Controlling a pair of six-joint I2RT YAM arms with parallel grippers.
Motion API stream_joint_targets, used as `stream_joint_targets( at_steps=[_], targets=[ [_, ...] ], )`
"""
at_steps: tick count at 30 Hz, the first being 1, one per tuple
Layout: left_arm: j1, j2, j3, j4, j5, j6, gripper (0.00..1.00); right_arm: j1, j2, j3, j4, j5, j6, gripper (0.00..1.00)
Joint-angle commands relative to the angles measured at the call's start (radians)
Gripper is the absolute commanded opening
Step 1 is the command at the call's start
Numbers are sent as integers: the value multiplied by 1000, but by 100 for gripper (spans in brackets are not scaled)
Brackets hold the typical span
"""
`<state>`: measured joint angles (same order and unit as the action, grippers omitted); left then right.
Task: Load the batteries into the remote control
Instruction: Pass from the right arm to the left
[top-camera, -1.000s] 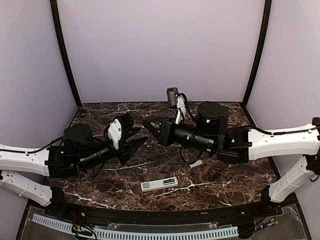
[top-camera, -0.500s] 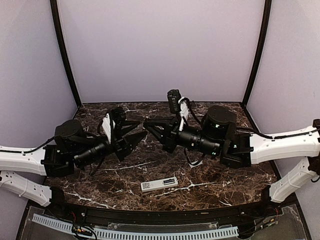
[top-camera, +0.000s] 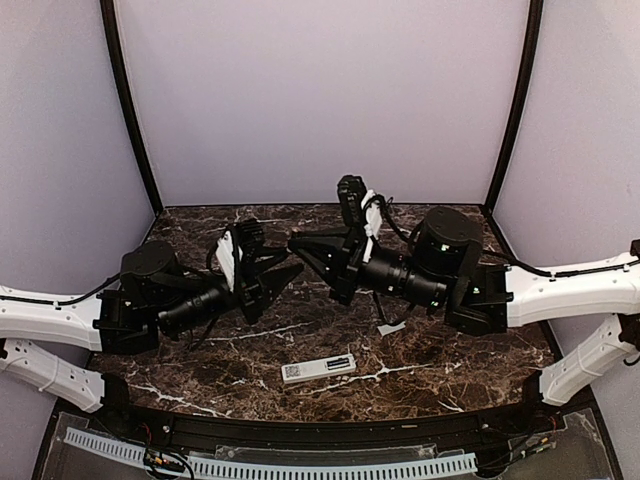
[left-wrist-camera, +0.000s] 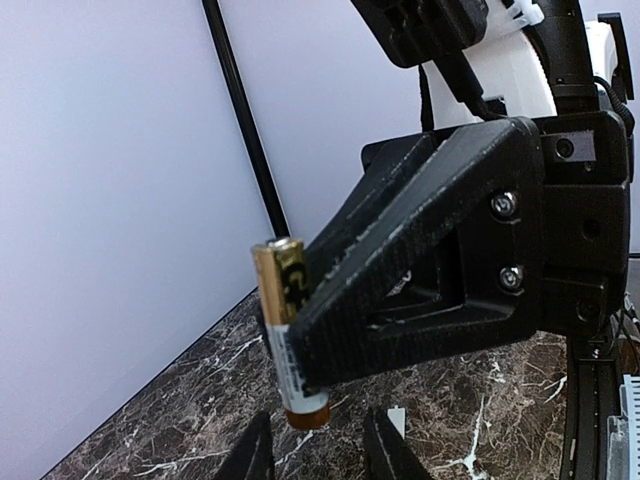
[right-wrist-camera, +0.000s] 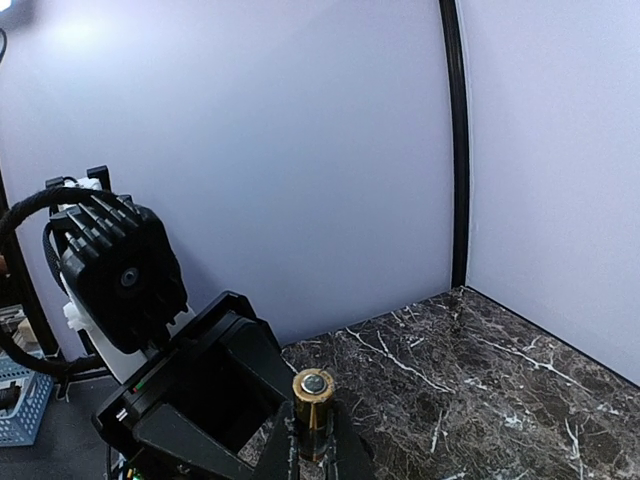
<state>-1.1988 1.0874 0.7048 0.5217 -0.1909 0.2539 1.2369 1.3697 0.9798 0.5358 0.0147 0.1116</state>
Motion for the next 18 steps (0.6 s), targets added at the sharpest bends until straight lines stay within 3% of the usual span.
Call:
stream_joint_targets(
  at_steps=[1,8,13,18],
  targets=[
    [-4,-8,34,48,4,8,30,9,11,27,37,-3,-26,0],
    [-4,-15,29,51,-31,19,29,9,27,34,30,-3,-24,0],
    [-4,-18,23,58,-34,21,19,10,35,39,5,17,-18,0],
    [-4,-26,9,58,-38,10,18,8,44,38,-11,24,-17,0]
  ],
)
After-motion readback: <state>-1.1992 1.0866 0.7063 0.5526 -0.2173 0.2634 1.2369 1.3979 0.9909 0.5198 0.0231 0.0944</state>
